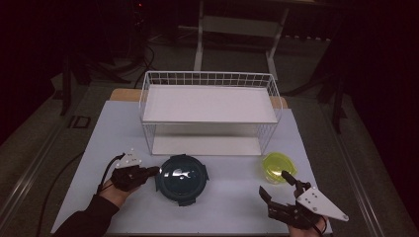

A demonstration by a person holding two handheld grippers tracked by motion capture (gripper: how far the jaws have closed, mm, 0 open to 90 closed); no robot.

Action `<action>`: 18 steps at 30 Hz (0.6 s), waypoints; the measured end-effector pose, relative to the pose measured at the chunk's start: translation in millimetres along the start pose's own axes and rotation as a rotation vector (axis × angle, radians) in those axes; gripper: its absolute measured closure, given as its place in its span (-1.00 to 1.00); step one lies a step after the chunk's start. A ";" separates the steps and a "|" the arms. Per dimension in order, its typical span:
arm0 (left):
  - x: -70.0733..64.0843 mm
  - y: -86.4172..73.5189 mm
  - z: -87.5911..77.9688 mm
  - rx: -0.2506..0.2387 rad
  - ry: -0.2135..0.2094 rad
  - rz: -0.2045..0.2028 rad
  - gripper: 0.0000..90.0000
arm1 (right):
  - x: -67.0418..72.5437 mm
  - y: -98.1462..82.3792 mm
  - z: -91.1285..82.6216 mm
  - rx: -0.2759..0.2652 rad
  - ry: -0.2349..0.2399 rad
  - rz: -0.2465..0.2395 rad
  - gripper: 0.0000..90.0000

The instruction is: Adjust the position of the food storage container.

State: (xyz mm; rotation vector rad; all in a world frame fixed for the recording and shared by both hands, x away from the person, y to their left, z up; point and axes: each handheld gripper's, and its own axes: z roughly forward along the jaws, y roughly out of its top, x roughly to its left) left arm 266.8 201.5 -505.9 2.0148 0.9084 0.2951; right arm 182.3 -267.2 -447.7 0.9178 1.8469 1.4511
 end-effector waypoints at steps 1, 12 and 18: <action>-1.2 -0.7 -0.6 0.000 -0.001 -0.001 0.98 | 0.1 0.0 0.1 0.001 0.001 0.000 -0.66; -8.7 -3.2 -19.7 -0.022 0.004 0.001 0.98 | 0.3 0.0 0.6 0.003 0.001 -0.002 -0.66; -18.2 -15.1 -33.1 -0.015 -0.022 -0.005 0.98 | 0.3 0.0 0.5 0.003 0.002 0.000 -0.66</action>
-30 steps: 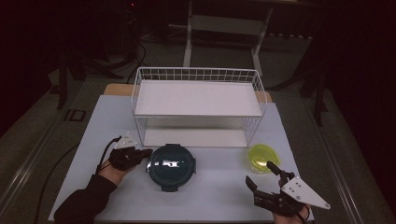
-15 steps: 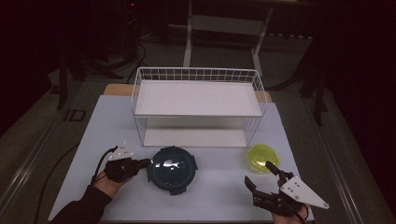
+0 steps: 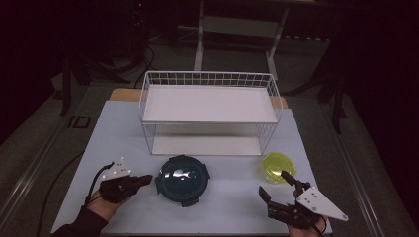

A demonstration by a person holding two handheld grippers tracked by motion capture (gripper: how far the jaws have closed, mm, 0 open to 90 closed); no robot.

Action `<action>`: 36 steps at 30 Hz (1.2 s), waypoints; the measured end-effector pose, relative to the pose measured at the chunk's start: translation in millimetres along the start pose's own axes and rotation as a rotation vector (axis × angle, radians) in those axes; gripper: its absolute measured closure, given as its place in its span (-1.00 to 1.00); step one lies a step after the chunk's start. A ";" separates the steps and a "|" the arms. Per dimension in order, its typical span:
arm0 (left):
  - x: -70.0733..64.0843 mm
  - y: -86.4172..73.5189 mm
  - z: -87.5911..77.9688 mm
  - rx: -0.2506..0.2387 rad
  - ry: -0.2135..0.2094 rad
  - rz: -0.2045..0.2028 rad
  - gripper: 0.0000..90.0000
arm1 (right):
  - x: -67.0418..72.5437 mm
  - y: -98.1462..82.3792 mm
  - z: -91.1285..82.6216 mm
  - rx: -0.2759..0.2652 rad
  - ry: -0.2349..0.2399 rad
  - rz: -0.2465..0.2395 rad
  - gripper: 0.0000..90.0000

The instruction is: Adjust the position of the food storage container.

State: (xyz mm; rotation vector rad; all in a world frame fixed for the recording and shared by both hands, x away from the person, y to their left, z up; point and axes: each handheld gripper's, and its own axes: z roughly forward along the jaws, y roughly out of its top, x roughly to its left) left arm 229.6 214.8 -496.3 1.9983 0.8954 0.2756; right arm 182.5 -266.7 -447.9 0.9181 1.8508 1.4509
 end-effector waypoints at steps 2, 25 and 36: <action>-2.2 -3.5 1.5 0.005 -0.010 -0.006 0.98 | 0.6 0.2 0.3 -0.001 0.003 0.000 -0.66; 0.3 3.8 22.9 0.006 -0.012 -0.024 0.98 | 3.8 -0.7 5.0 0.014 0.024 0.004 -0.66; -9.1 14.2 42.4 0.021 -0.053 -0.012 0.98 | 3.7 -0.8 5.4 0.016 0.027 0.005 -0.66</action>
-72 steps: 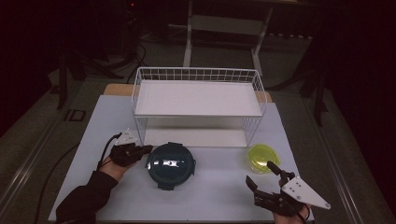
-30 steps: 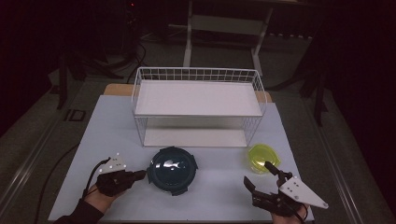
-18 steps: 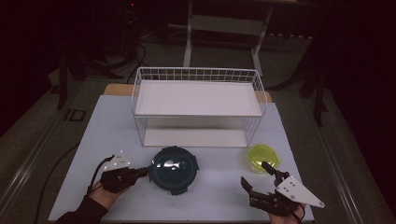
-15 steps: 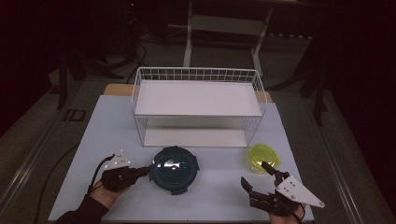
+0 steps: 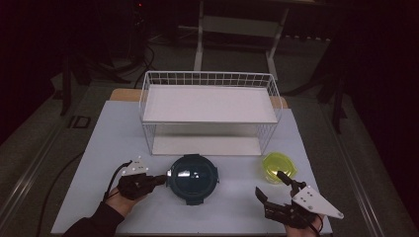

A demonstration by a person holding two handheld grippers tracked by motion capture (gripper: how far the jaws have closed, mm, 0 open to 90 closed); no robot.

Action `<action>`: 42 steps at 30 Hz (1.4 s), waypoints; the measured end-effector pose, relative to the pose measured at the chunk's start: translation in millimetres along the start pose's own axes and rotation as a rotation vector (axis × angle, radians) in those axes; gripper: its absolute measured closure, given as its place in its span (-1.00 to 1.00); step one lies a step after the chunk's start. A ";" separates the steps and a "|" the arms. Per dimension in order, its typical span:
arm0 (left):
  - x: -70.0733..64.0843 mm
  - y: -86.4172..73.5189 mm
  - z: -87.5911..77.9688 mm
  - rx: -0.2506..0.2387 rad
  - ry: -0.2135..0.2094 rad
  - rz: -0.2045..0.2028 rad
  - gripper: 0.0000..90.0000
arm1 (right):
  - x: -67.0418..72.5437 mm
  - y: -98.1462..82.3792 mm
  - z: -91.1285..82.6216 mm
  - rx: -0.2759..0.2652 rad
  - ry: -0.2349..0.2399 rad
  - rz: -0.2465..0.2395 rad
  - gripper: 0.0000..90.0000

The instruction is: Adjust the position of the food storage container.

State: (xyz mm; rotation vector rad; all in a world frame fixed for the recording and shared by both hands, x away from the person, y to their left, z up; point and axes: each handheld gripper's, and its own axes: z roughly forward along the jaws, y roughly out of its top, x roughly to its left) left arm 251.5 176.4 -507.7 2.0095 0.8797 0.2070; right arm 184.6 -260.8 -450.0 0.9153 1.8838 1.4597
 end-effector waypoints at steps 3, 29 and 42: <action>-4.4 3.3 5.7 0.004 -0.014 0.011 0.98 | -0.2 0.1 -0.9 -0.002 -0.001 0.002 -0.66; -12.0 17.9 -7.2 -0.104 -0.119 -0.087 -0.65 | -1.0 -0.7 -2.1 0.002 0.001 0.005 -0.66; 7.9 17.4 6.7 -0.084 -0.133 -0.334 -0.99 | 3.2 -0.3 -0.7 0.019 0.014 -0.013 -0.61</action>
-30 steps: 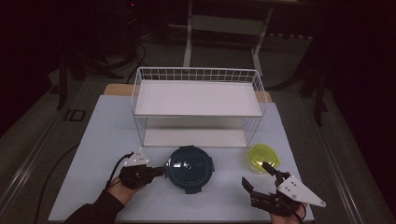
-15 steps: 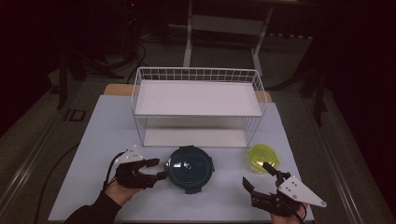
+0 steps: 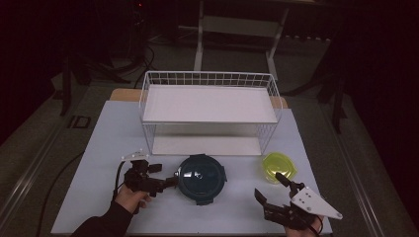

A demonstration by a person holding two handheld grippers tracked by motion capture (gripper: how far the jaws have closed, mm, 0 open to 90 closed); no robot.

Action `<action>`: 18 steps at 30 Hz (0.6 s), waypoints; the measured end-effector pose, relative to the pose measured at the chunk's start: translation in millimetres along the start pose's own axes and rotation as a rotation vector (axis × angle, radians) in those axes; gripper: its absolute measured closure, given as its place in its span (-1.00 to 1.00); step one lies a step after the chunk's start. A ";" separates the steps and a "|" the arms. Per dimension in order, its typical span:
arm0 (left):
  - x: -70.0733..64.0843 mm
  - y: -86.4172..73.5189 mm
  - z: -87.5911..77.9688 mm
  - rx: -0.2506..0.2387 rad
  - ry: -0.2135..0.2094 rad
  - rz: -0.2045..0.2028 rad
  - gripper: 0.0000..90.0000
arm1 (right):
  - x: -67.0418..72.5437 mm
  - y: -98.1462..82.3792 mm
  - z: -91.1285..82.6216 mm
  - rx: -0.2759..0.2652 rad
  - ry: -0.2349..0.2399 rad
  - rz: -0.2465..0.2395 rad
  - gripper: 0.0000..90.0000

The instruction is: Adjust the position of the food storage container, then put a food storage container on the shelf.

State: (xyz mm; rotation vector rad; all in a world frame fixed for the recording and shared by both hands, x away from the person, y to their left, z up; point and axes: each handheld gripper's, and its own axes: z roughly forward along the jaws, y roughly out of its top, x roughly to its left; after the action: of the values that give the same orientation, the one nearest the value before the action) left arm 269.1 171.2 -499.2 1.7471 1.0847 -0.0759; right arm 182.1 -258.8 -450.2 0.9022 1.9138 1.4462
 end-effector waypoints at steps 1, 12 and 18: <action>4.7 0.7 0.9 0.010 -0.026 -0.062 -0.98 | 0.3 0.3 0.0 -0.002 0.001 -0.005 -0.62; 29.0 -7.3 20.0 0.137 -0.127 -0.343 -0.66 | 4.4 0.9 2.3 0.003 0.000 -0.079 -0.67; 31.0 -9.5 25.8 0.151 -0.161 -0.415 -0.26 | 8.1 1.8 6.7 0.020 0.010 -0.117 -0.71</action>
State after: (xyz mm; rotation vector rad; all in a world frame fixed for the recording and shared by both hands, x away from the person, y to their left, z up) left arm 291.6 171.0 -534.0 1.5898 1.3328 -0.5585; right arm 182.7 -248.1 -450.5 0.7799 1.9582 1.3677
